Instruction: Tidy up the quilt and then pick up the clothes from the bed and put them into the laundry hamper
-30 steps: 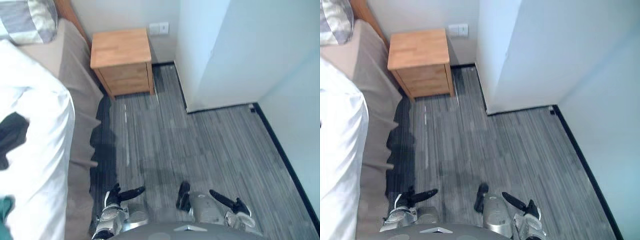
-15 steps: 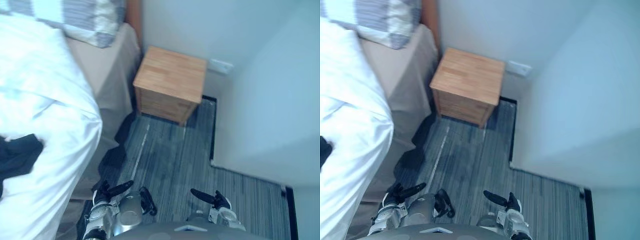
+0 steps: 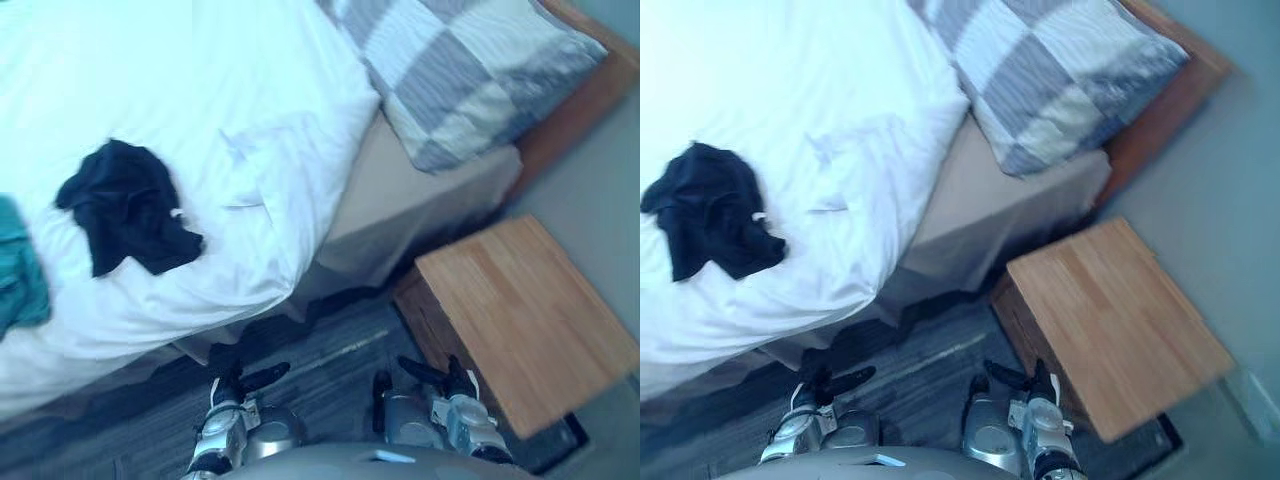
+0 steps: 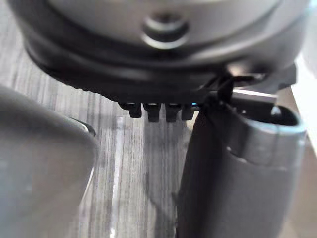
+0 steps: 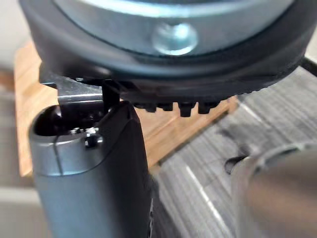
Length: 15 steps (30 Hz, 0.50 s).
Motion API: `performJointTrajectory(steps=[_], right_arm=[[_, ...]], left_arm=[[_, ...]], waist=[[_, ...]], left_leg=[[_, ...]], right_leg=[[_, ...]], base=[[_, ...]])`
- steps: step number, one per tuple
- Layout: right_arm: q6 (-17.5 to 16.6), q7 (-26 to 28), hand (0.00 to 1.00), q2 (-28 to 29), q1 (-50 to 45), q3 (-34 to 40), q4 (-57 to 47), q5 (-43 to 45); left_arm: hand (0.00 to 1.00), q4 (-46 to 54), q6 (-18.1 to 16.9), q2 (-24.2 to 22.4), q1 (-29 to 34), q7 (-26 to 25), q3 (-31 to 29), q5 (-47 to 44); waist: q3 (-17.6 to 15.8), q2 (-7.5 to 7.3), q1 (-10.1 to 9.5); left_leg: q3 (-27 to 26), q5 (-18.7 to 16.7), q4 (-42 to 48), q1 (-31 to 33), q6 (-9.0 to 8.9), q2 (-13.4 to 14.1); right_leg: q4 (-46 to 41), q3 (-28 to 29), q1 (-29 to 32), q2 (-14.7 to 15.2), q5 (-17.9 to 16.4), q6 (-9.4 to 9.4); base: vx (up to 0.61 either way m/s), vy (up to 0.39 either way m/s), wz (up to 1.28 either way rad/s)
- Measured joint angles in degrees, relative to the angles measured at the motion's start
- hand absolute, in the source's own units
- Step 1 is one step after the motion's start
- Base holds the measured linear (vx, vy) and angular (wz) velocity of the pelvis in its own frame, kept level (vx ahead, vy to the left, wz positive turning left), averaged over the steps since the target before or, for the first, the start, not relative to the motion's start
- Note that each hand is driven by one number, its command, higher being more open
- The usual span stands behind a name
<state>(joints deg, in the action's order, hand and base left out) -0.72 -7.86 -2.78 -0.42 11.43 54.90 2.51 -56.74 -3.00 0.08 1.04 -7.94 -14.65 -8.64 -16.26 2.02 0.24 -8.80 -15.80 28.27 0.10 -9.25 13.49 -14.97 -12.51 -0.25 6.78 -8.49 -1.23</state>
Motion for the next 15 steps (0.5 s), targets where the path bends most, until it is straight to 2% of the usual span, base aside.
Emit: performJointTrajectory(steps=[1, 3, 4, 6, 8, 12, 15], right_arm=[[0.1, 0.0, 1.0, 0.6, -0.3, -0.3, -0.7, 0.0], [0.0, -0.1, 1.0, 0.8, 0.5, -0.5, -0.8, 0.1], [0.0, -0.1, 1.0, 0.8, 1.0, -0.7, -0.6, 0.1], [0.1, 0.0, 1.0, 2.2, 1.3, -0.8, -0.4, 0.1], [0.6, 0.0, 1.0, 3.7, 1.1, -0.2, 1.5, 0.2], [0.8, -0.1, 1.0, 3.7, -0.7, 4.5, 1.6, 1.1], [1.3, -0.3, 1.0, 3.8, -2.4, 7.6, -0.1, 3.6]], left_arm=[[1.0, 0.0, 0.0, 0.3, 0.2, 0.1, -0.3, -0.1], [1.0, 0.0, 0.1, 0.5, 0.4, 0.1, -0.4, -0.1], [1.0, -0.1, 0.6, 0.6, 0.6, 0.1, -0.9, -0.4], [1.0, -0.5, 0.7, 1.2, 0.9, -0.1, -1.7, -0.7], [1.0, -1.0, 0.9, 3.1, 1.4, 0.0, -1.9, -0.7], [1.0, -2.3, 1.1, 3.3, 1.7, 0.0, -2.0, -0.7], [1.0, -2.5, 2.0, 4.1, 2.7, -0.1, -2.0, -0.6]], waist=[[0.2, -0.48, -0.18], [0.3, -0.58, -1.04], [0.6, 0.04, -1.57], [1.3, -1.8, -1.79], [2.7, -3.84, -1.66], [3.5, -4.01, -1.37], [4.1, -4.18, -0.39]], left_leg=[[-7.4, -0.4, 2.3, 1.5, 0.66, 1.5], [-14.1, -0.6, 0.0, 2.2, 1.58, 2.0], [-16.7, 1.3, -4.9, 2.1, 3.74, 1.8], [-16.3, 2.5, -7.6, 1.6, 4.77, -0.6], [-15.4, 2.9, -9.2, 1.1, 5.38, -3.1], [-14.2, 3.8, -13.3, -2.7, 5.93, -5.7], [-14.9, 5.6, -19.3, -6.1, 5.42, -7.0]], right_leg=[[2.3, -1.7, -3.0, 0.2, -0.4, 0.02], [4.2, -3.2, -4.6, 0.3, -0.5, -0.08], [4.4, -4.3, -4.4, 0.2, -0.6, -0.83], [6.3, -5.4, -5.2, 1.3, -0.2, -2.26], [9.3, -7.2, -7.3, 2.5, 0.0, -2.64], [9.9, -9.4, -10.9, 4.1, 0.1, -2.99], [1.4, -8.4, -7.5, 5.7, -2.4, -4.89]], base=[[0.19, -0.145, 1.32], [0.12, -0.029, 0.77], [0.12, 0.048, 0.5], [0.12, 0.061, 0.4], [0.14, 0.052, 0.33], [0.15, 0.033, 0.28], [0.11, 0.004, -0.08]])
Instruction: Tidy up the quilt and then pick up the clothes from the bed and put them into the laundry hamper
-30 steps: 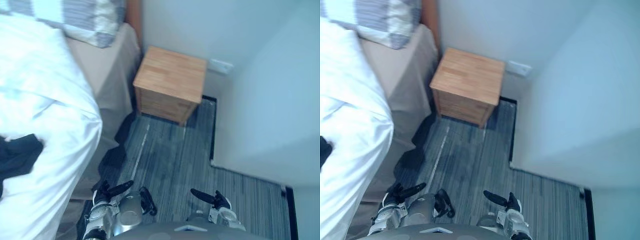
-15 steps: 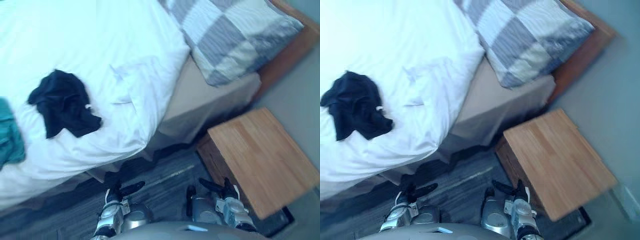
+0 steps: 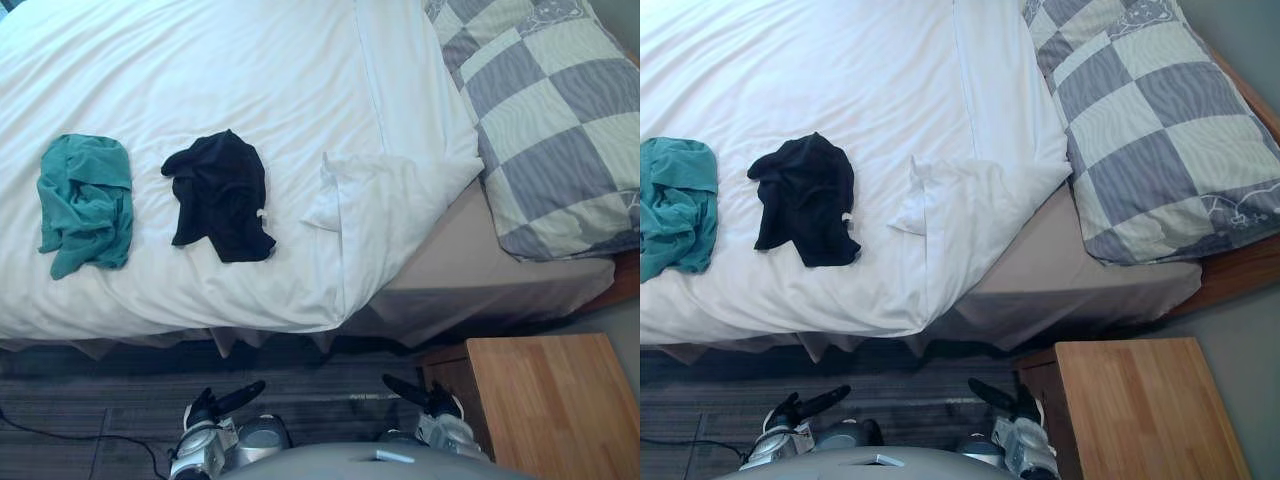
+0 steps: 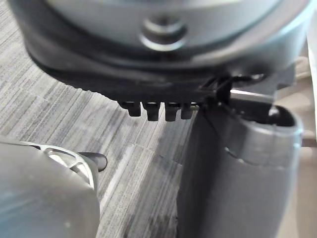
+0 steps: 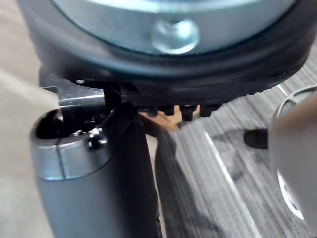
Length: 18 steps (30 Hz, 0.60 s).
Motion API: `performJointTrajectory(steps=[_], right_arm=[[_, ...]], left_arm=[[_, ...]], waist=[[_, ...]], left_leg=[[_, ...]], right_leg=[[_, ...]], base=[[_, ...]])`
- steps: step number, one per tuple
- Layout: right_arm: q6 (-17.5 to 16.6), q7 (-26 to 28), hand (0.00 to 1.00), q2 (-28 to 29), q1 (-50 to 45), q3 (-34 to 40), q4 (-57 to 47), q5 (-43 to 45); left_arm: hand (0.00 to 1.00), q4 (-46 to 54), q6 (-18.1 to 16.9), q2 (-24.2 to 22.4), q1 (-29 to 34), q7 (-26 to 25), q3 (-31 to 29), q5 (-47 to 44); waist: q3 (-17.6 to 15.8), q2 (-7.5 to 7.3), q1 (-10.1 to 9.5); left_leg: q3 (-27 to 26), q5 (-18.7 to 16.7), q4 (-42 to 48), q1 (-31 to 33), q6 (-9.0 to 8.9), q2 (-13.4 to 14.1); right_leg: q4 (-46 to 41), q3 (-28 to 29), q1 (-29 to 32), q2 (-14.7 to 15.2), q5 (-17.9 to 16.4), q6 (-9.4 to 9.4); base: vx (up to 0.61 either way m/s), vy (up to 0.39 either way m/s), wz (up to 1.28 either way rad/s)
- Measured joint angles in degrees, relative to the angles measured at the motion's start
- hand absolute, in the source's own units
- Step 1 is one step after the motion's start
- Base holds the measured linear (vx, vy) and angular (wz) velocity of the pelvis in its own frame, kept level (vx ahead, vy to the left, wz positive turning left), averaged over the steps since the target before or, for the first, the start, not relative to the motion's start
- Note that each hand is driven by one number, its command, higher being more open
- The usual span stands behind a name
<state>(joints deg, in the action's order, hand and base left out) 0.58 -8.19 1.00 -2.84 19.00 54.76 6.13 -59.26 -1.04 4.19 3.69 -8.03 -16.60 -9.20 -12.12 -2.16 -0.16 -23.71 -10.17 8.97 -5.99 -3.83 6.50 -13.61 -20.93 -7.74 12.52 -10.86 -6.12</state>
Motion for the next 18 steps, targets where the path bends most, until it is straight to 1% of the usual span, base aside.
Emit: performJointTrajectory(steps=[1, 2, 3, 4, 5, 6, 7, 8, 9, 10, 11, 13, 14, 16, 17, 18], right_arm=[[0.4, -0.2, 1.0, 0.1, -0.3, 0.1, -2.7, 1.3], [0.9, -0.4, 1.0, 0.3, -1.4, 0.1, -6.9, 1.6], [1.2, -0.6, 1.0, 0.5, -1.8, 0.0, -9.1, 1.6], [1.8, -1.0, 1.0, 0.6, -2.5, 0.1, -14.5, 1.6], [1.9, -1.3, 1.0, 0.5, -4.0, 0.1, -21.3, 1.5], [1.9, -1.3, 1.0, 0.3, -4.4, 0.1, -25.2, 1.3], [1.5, -1.5, 1.0, -0.7, -4.8, 0.2, -31.9, 1.0], [0.8, -2.0, 1.0, -1.6, -5.2, 0.4, -37.5, 0.9], [0.0, -2.4, 1.0, -2.4, -5.4, 0.9, -40.6, 0.8], [-0.7, -3.0, 1.0, -4.1, -5.1, 1.6, -43.9, 0.8], [-1.2, -3.8, 1.0, -6.7, -5.1, 2.0, -51.0, -1.4], [-2.0, -3.9, 1.0, -9.3, -4.5, 2.1, -56.8, -3.2], [-3.2, -3.6, 1.0, -10.8, -3.1, 1.2, -60.1, -3.9], [-4.2, -3.5, 1.0, -12.0, -1.7, -0.8, -63.0, -4.7], [-4.8, -2.8, 1.0, -13.1, 0.3, -4.3, -64.9, -5.4], [-4.9, -2.3, 1.0, -13.7, 1.3, -6.4, -65.4, -5.4]], left_arm=[[1.0, 0.0, 0.1, 0.4, 0.7, 0.0, 0.0, 0.3], [1.0, 0.0, 0.1, 1.5, 1.4, 0.0, 0.5, 0.4], [1.0, 0.0, 0.1, 2.2, 1.8, 0.0, 1.0, 0.6], [1.0, 0.1, 0.2, 3.5, 2.5, 0.0, 1.8, 0.7], [1.0, 0.3, 0.3, 3.9, 2.9, -0.2, 2.3, 0.8], [1.0, 0.3, 0.3, 4.2, 2.9, -0.2, 2.3, 0.8], [1.0, 0.2, 0.3, 4.6, 3.0, -0.5, 2.1, 0.8], [1.0, 0.3, 0.1, 5.4, 3.4, -0.4, 1.8, 0.8], [1.0, 0.1, 0.0, 5.9, 3.4, -0.1, 0.9, 0.9], [1.0, 0.3, 0.0, 4.6, 3.3, 0.2, 0.6, 0.9], [1.0, 0.3, -0.3, 2.9, 3.6, 1.1, 0.4, 0.9], [1.0, 0.3, -0.3, 2.2, 3.7, 1.3, 0.5, 1.1], [1.0, 0.2, -0.2, 2.3, 4.0, 1.3, 0.5, 2.4], [1.0, 0.2, -0.3, 2.5, 4.0, 1.6, 0.5, 3.1], [1.0, 0.1, -0.2, 2.7, 4.3, 2.0, 0.5, 3.1], [1.0, 0.1, -0.2, 2.9, 4.5, 2.2, 0.5, 3.2]], waist=[[-0.1, -0.12, 0.48], [-0.3, -0.79, 1.04], [-0.4, -1.54, 1.46], [-0.8, -2.7, 2.59], [-0.8, -2.81, 3.49], [-0.8, -2.89, 3.64], [-0.9, -2.72, 4.12], [-0.3, -3.93, 4.87], [-0.2, -4.52, 5.41], [-0.1, -3.31, 5.71], [0.4, -2.5, 5.53], [0.8, -1.17, 5.48], [1.3, -0.77, 5.46], [1.3, -1.04, 5.26], [1.4, -1.5, 5.11], [1.4, -1.64, 5.1]], left_leg=[[-1.2, 0.3, -2.3, -1.5, -0.48, 0.1], [-2.6, 0.5, -3.4, -2.7, -0.72, 0.2], [-2.9, 0.5, -3.5, -3.3, -0.72, 0.2], [-3.2, 0.5, -3.7, -4.5, -0.72, 0.6], [-3.2, 0.5, -3.8, -4.5, -0.91, 1.6], [-3.1, 0.6, -3.7, -4.5, -1.02, 2.4], [-3.0, 0.8, -3.4, -4.4, -1.54, 4.5], [-2.7, 1.0, -2.4, -3.7, -2.37, 4.9], [-2.0, 0.7, -1.5, -3.6, -2.8, 4.9], [-1.3, 0.8, -0.9, -3.7, -2.79, 6.6], [-0.8, 1.2, -0.3, -2.8, -2.86, 7.1], [0.1, 1.5, -2.4, -2.5, -3.06, 6.8], [-0.3, 2.1, -3.7, -3.1, -3.44, 6.8], [-0.3, 2.3, -4.4, -3.4, -3.72, 6.8], [-0.3, 2.4, -4.5, -3.4, -3.86, 6.6], [-0.3, 2.4, -4.4, -3.4, -3.9, 6.5]], right_leg=[[-9.0, 2.5, 4.6, 0.9, -0.9, -1.01], [-18.4, 6.0, 9.4, 1.6, -0.7, -1.23], [-22.2, 7.6, 11.4, 1.8, -0.2, -2.04], [-28.6, 10.5, 15.1, 2.3, 0.8, -2.78], [-30.4, 12.0, 17.9, 1.0, -2.8, -0.77], [-28.5, 12.2, 18.6, 0.1, -4.7, -0.11], [-20.3, 12.5, 19.2, -2.8, -5.8, 1.14], [-6.6, 13.1, 17.3, -4.2, -0.7, 1.76], [-4.3, 12.9, 16.1, -4.3, 5.2, -0.72], [-3.0, 11.8, 14.6, -5.7, 6.2, 0.91], [-0.4, 12.0, 13.6, -6.3, 6.7, 1.14], [0.4, 12.4, 13.6, -7.2, 6.8, 1.19], [0.9, 12.7, 13.6, -7.9, 6.8, 1.2], [1.6, 13.1, 13.5, -8.2, 7.2, 0.99], [3.5, 13.4, 12.9, -8.3, 8.5, 0.97], [4.6, 13.5, 12.5, -8.3, 9.1, 0.82]], base=[[0.07, -0.004, -0.42], [0.07, -0.017, -0.45], [0.06, -0.041, -0.38], [0.06, -0.073, -0.27], [0.11, -0.129, -0.23], [0.13, -0.199, -0.21], [0.13, -0.246, -0.1], [0.12, -0.213, 0.06], [0.12, -0.188, 0.21], [0.16, -0.179, 0.1], [0.14, -0.17, -0.06], [0.08, -0.081, -0.17], [0.06, -0.019, -0.15], [0.05, 0.011, -0.12], [0.02, 0.04, -0.13], [0.01, 0.05, -0.11]])
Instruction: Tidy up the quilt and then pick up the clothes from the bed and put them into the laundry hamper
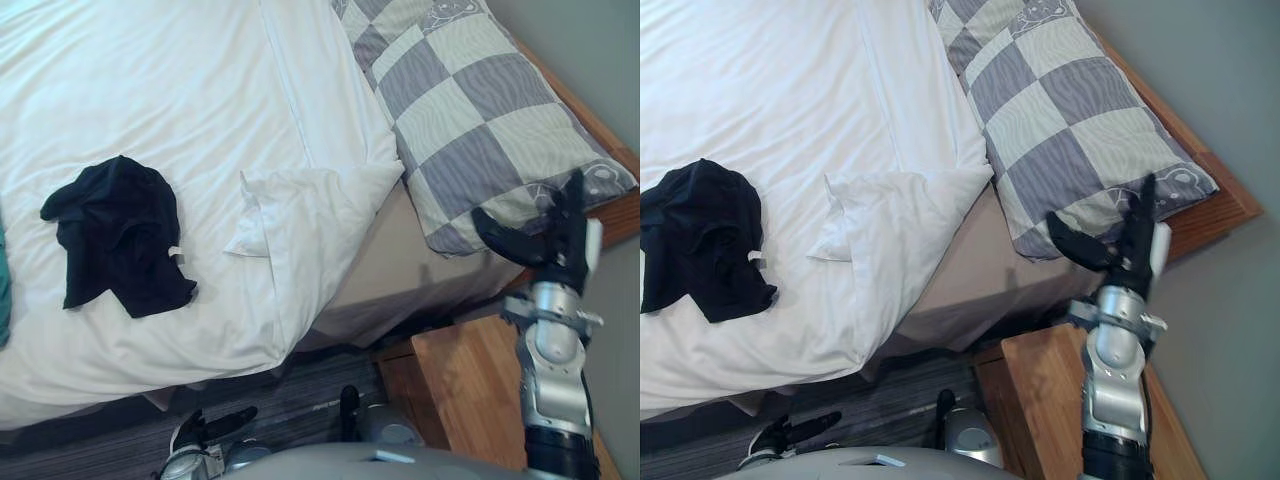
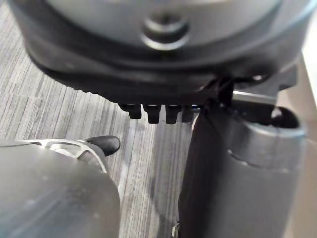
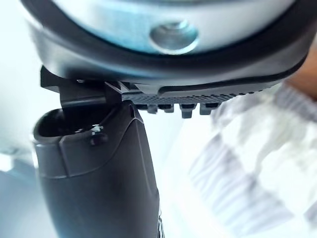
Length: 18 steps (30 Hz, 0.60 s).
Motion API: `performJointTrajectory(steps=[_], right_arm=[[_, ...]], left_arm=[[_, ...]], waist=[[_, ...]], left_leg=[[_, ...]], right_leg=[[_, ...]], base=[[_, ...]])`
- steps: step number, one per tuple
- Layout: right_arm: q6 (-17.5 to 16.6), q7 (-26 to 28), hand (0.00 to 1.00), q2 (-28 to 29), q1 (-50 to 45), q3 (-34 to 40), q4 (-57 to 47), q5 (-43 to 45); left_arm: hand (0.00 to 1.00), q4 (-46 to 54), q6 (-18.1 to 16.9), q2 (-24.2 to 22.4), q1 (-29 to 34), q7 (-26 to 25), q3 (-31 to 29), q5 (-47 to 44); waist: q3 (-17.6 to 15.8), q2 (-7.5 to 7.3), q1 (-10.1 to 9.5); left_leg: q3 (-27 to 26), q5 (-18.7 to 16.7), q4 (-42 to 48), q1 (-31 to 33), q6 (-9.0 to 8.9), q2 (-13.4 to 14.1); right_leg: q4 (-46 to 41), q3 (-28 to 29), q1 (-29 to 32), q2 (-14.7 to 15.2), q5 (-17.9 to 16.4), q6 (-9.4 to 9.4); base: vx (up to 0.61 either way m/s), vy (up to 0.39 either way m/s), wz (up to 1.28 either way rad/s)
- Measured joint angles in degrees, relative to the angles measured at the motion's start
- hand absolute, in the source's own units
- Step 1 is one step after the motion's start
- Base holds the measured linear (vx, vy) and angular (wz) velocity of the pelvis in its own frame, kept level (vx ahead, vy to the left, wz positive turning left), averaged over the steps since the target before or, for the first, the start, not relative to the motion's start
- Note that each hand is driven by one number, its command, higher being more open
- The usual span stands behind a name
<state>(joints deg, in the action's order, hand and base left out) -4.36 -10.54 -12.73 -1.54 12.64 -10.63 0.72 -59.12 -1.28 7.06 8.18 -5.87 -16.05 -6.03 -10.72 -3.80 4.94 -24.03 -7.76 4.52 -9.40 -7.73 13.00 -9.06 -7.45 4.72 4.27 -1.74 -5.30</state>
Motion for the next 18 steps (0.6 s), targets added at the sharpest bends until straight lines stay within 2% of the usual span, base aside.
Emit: performJointTrajectory(steps=[2, 5, 7, 8, 11, 13, 15, 18], right_arm=[[-0.5, 2.4, 1.0, -4.2, 5.0, -9.4, -0.9, -0.1], [-0.5, 5.3, 1.0, -7.8, 12.0, -19.4, -0.7, -0.5], [-1.4, 7.5, 1.0, -8.7, 19.2, -26.4, 2.0, -1.1], [-1.7, 8.3, 1.0, -8.9, 27.7, -31.1, 9.4, -2.7], [-1.0, 8.8, 1.0, -8.9, 36.6, -33.1, 22.1, -2.7], [-0.5, 8.8, 1.0, -9.1, 40.2, -33.4, 26.8, -2.7], [-0.2, 8.8, 1.0, -9.6, 46.6, -33.9, 36.0, -4.4], [0.7, 8.8, 1.0, -12.6, 50.2, -32.9, 46.5, -5.0]], left_arm=[[1.0, -0.3, 0.0, 0.2, 0.2, 0.1, 0.1, 0.8], [1.0, -0.7, -0.1, 0.8, 0.2, 0.2, 0.9, 2.1], [1.0, -1.0, -0.1, 1.3, 0.1, 0.1, 1.7, 2.1], [1.0, -1.1, -0.3, 1.5, 0.1, 0.1, 2.2, 1.9], [1.0, -1.0, -1.3, 1.6, -1.0, 0.2, 2.2, 1.1], [1.0, -0.5, -1.5, 1.6, -1.6, 0.3, 2.3, 1.0], [1.0, 0.5, -2.6, 1.9, -2.3, 0.7, 2.3, -0.4], [1.0, 1.1, -2.8, 2.2, -3.6, 1.0, 2.8, -1.0]], waist=[[0.1, -0.22, -0.12], [0.2, -0.47, -0.97], [0.2, -0.57, -2.23], [-0.3, -0.7, -3.78], [-1.5, -0.58, -5.69], [-3.3, -0.38, -6.17], [-5.3, -0.16, -6.33], [-8.3, 1.14, -6.94]], left_leg=[[0.2, 0.0, 0.0, 0.1, -0.01, -0.6], [0.9, 0.0, 0.0, 1.0, 0.02, -1.5], [1.3, 0.0, 0.1, 2.1, 0.02, -1.7], [2.9, 0.0, 0.1, 3.4, 0.02, -1.7], [4.6, 0.1, 0.2, 5.6, 0.1, -2.0], [5.5, 0.6, 0.3, 7.0, 0.5, -2.5], [6.0, 1.0, 0.5, 9.9, 0.93, -3.4], [7.5, 1.6, 1.1, 11.8, 1.54, -4.2]], right_leg=[[4.9, 0.1, -2.1, 0.3, 2.8, -0.53], [8.6, -0.3, -3.3, 0.6, 5.0, -0.9], [11.3, -0.9, -3.6, 0.7, 7.0, -0.64], [12.3, -2.4, -3.9, 0.8, 7.7, -0.46], [12.3, -4.5, -3.0, 1.3, 8.0, -0.38], [12.2, -5.0, -2.1, 1.9, 8.6, -0.47], [12.1, -5.2, 0.5, 2.8, 9.6, -0.69], [12.1, -6.6, 1.2, 3.9, 10.1, -0.75]], base=[[-0.01, 0.057, 0.0], [-0.04, 0.038, 0.09], [-0.06, 0.012, 0.22], [-0.11, -0.001, 0.51], [-0.11, -0.001, 0.43], [-0.09, 0.012, 0.18], [-0.13, 0.021, 0.11], [-0.1, 0.015, 0.26]])
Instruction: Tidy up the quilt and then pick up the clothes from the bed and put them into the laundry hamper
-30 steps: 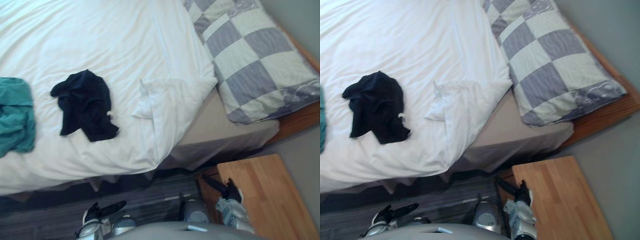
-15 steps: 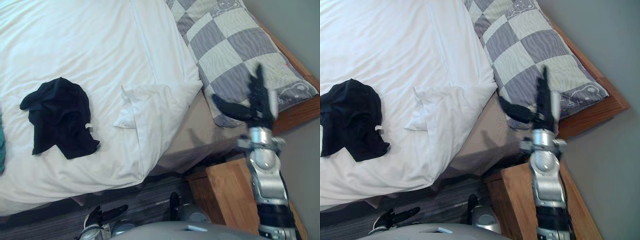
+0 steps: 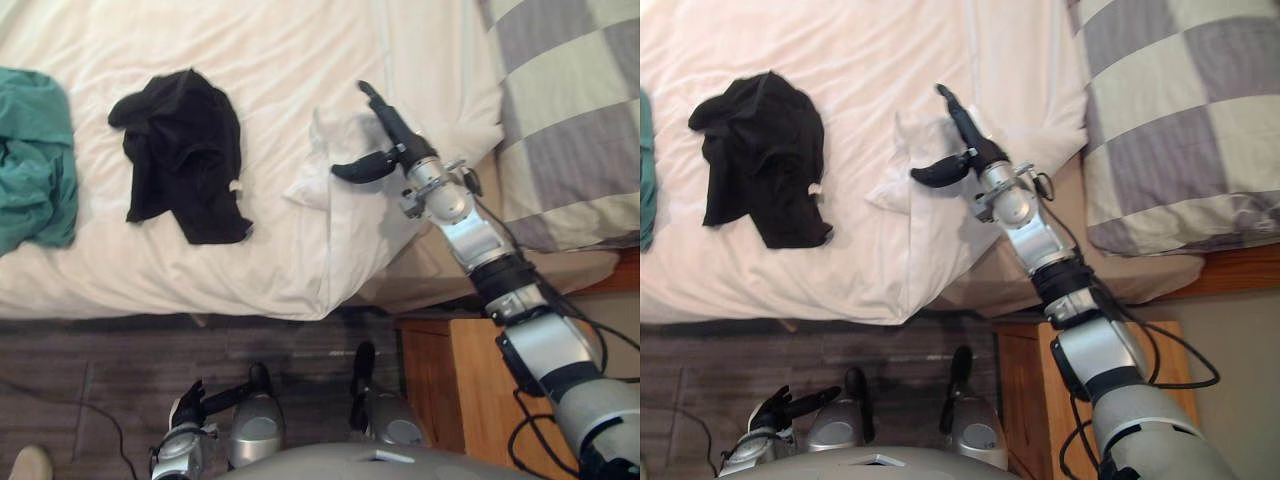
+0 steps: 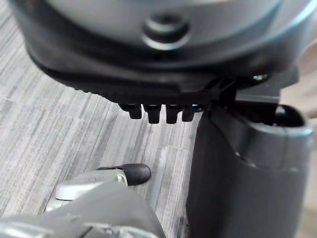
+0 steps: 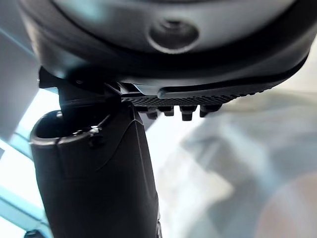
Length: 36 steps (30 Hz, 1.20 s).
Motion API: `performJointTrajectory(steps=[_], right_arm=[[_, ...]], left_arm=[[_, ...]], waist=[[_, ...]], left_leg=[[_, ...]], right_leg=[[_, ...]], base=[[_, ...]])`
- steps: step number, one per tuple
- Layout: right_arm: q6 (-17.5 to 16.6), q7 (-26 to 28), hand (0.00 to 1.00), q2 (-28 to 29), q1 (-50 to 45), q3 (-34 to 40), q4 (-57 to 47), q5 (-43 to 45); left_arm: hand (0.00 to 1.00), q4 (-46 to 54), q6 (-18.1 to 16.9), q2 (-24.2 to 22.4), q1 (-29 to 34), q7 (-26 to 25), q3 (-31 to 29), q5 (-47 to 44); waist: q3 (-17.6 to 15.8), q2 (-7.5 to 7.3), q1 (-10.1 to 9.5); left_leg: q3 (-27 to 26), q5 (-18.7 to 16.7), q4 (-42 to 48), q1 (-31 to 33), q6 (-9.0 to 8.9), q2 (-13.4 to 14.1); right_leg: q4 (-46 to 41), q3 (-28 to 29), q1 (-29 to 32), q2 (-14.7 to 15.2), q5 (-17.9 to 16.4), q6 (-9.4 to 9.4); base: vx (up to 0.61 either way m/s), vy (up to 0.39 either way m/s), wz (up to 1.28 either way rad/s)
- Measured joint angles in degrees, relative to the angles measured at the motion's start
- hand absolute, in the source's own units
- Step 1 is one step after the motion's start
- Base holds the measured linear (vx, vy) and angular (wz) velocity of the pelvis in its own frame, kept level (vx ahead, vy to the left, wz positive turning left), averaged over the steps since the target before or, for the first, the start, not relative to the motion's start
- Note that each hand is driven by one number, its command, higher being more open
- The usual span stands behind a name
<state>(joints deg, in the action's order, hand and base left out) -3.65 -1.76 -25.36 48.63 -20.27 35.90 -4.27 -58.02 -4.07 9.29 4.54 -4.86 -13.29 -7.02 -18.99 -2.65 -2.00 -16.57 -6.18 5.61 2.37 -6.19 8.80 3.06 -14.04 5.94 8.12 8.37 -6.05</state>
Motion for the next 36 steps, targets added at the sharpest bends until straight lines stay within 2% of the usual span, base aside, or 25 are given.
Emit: performJointTrajectory(steps=[1, 5, 9, 11, 13, 14, 17, 18, 20, 23, 26, 30, 33, 36], right_arm=[[0.0, -0.2, 0.0, -0.7, -0.1, 1.6, 4.1, 0.0], [-2.4, -0.3, 0.0, -1.3, -0.2, 5.9, 8.9, -4.3], [-2.2, -1.0, 0.0, -1.3, -1.3, 10.0, 9.2, -4.8], [-1.3, -1.4, 0.0, -1.3, -5.6, 12.8, 4.4, -4.3], [-0.6, -2.0, 0.0, -0.3, -16.1, 17.7, -8.6, -3.2], [-0.7, -2.6, 0.0, 3.4, -26.5, 21.8, -18.1, -0.7], [-0.7, -2.7, 0.0, 6.2, -38.0, 27.0, -25.1, 2.2], [-0.7, -2.8, 1.0, 7.3, -41.5, 29.5, -26.3, 3.1], [-0.9, -2.8, 1.0, 9.4, -45.4, 32.7, -28.6, 5.4], [-2.4, -2.4, 1.0, 12.8, -49.7, 35.8, -30.4, 8.0], [-2.2, -1.7, 1.0, 17.0, -53.0, 39.1, -27.6, 13.7], [-1.5, -1.3, 1.0, 21.5, -53.5, 47.0, -21.4, 23.1], [-0.9, -7.5, 1.0, 25.4, -53.9, 59.5, -20.4, 35.3], [-4.7, -14.9, 1.0, 26.7, -57.6, 69.3, -21.6, 45.0]], left_arm=[[1.0, 0.2, -0.3, 0.1, 0.0, 0.1, 0.5, -0.3], [1.0, 0.2, -0.8, 0.4, 0.1, 0.1, 1.3, -0.3], [1.0, 0.9, -0.9, 0.4, 0.0, 0.6, 2.3, -0.2], [1.0, 1.2, -0.8, 0.3, 0.0, 0.6, 2.2, -0.1], [1.0, 1.3, -0.6, 0.1, 0.3, 0.5, 1.5, 0.2], [1.0, 1.5, 0.0, 0.1, 0.8, 0.2, -0.2, 0.6], [1.0, 2.5, 0.7, 0.1, 1.5, 0.0, -1.2, 0.9], [1.0, 2.6, 0.7, 0.1, 1.5, 0.0, -1.2, 0.9], [1.0, 3.0, 0.7, -0.1, 1.5, 0.2, -1.2, 0.9], [1.0, 3.5, 0.7, -0.8, 1.5, 0.6, -1.5, 0.9], [1.0, 3.5, 1.0, -1.5, 2.1, 0.8, -2.8, 0.9], [1.0, 3.3, 2.2, -2.6, 3.0, 1.2, -5.0, 0.9], [1.0, 3.4, 2.2, -5.1, 4.2, 0.5, -10.6, 0.6], [1.0, 3.4, 3.3, -8.2, 5.5, -1.3, -14.1, 0.3]], waist=[[-0.8, 0.63, -0.23], [-1.5, 1.51, -0.45], [-1.5, 1.45, -0.37], [-1.4, 1.3, -0.52], [-1.3, 1.09, -0.47], [-1.0, 0.2, 1.08], [0.2, -1.41, 3.45], [0.9, -1.9, 4.37], [1.5, -2.1, 5.57], [3.8, -1.98, 6.07], [5.5, -1.72, 6.99], [7.3, -0.45, 7.19], [8.2, 0.41, 7.14], [9.6, 0.9, 7.57]], left_leg=[[0.6, 0.2, -0.1, 0.4, -0.01, -0.3], [0.8, 0.4, -0.1, 1.1, 0.33, -1.1], [1.3, 0.5, -0.1, 1.0, 0.38, -1.9], [1.3, 0.5, -0.1, 0.9, 0.39, -2.2], [1.2, 0.3, -0.1, 0.8, 0.59, -2.4], [0.6, 0.2, -0.1, 0.3, 0.78, -2.5], [-1.0, 0.1, -0.1, -1.2, 0.77, -2.6], [-1.4, 0.0, -0.2, -1.7, 0.7, -2.6], [-2.2, -0.5, -0.1, -3.0, 0.68, -2.3], [-3.7, -0.9, -0.1, -3.8, 0.58, -2.0], [-5.1, -1.7, 0.0, -5.1, 0.29, -1.5], [-7.3, -2.3, 0.1, -6.2, 0.11, -1.1], [-10.1, -3.6, 0.2, -7.6, -0.17, -0.2], [-11.7, -4.4, 0.2, -8.1, -0.44, 0.0]], right_leg=[[0.0, -0.5, 0.1, 0.3, 0.1, -0.04], [-0.1, -0.8, 0.8, 1.1, 0.3, -0.18], [-1.1, -1.1, 0.7, 2.1, 0.4, -0.15], [-1.5, -1.2, 0.7, 2.5, 0.4, -0.15], [-2.0, -1.1, 0.8, 2.8, 0.4, -0.15], [-2.0, -0.6, 0.7, 2.9, 0.4, -0.15], [-2.0, 1.2, 0.5, 2.9, 0.4, -0.17], [-2.0, 1.8, 0.3, 2.8, 0.4, -0.18], [-1.8, 2.1, -0.4, 2.5, 0.4, -0.22], [-1.4, 3.5, -0.6, 1.9, 0.3, -0.25], [-1.0, 4.9, -1.4, 1.3, 0.3, -0.48], [-0.8, 6.8, -1.3, 0.7, 0.4, -0.69], [-0.8, 8.7, -1.1, -0.2, 0.3, -0.89], [-0.5, 9.7, -1.1, -0.3, -0.5, -1.44]], base=[[-0.07, 0.016, 0.26], [-0.03, 0.013, 0.06], [-0.03, 0.041, 0.09], [-0.03, 0.041, 0.09], [-0.01, 0.035, 0.0], [0.0, 0.023, -0.2], [-0.01, 0.001, -0.34], [-0.02, -0.009, -0.26], [-0.03, -0.011, -0.27], [-0.04, -0.017, -0.22], [-0.04, -0.021, -0.22], [-0.06, -0.023, -0.28], [-0.07, -0.04, -0.41], [-0.02, -0.034, -0.3]])
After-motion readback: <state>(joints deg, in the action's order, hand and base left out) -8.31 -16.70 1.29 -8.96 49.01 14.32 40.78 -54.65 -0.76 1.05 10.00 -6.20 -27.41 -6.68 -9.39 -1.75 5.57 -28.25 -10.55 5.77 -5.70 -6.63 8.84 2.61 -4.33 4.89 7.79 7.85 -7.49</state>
